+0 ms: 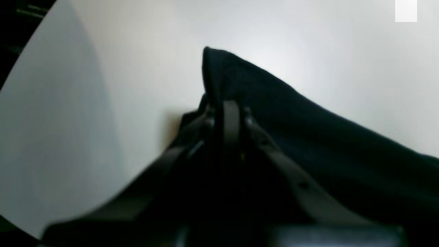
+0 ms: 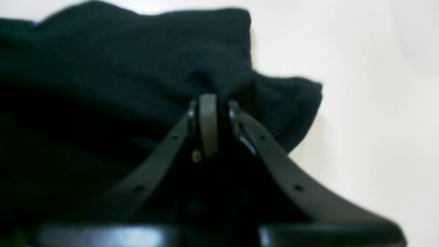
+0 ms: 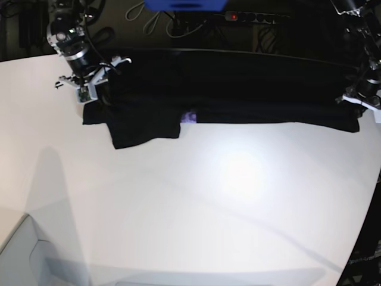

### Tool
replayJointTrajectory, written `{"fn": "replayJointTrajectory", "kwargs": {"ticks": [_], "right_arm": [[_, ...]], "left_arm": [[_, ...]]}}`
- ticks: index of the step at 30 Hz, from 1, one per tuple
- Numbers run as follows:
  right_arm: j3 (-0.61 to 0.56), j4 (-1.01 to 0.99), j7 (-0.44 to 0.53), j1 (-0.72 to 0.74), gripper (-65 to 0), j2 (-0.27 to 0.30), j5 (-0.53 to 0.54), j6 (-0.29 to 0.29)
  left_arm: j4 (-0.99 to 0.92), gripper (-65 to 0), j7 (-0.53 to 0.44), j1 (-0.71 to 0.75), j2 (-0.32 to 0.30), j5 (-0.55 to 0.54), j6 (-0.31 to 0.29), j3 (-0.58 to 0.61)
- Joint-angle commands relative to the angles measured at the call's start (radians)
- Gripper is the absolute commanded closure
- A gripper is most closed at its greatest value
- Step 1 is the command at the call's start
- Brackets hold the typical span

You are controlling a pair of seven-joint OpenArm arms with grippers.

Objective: Layout the t-shirt on the table in an organized manner, then fold the t-shirt properly
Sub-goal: 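Grasp the hem corners and fold them over toward the collar edge, then regrasp the folded edge with the right gripper and straighten it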

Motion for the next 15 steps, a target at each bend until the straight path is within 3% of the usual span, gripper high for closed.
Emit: {"fn": "replayJointTrajectory", "kwargs": {"ticks": [1,5,15], "right_arm": [[0.001,0.008,0.025,-0.008,0.0,0.006,0.009,0.000],[0.004,-0.014,0.025,-0.018,0.0,0.006,0.009,0.000],[0.004,-0.032,0.024,-0.031,0.0,0.006,0.008,0.000]], "left_arm": [[0.014,-0.1,-0.023,0.006,-0.021,-0.011,0.002,-0.007],[0.012,-0.1,-0.023,0.020,0.008,-0.002,0.002,-0.007],[-0.044,-0.1,-0.021,0.055,0.011,-0.002,0.002,-0.007]]}}
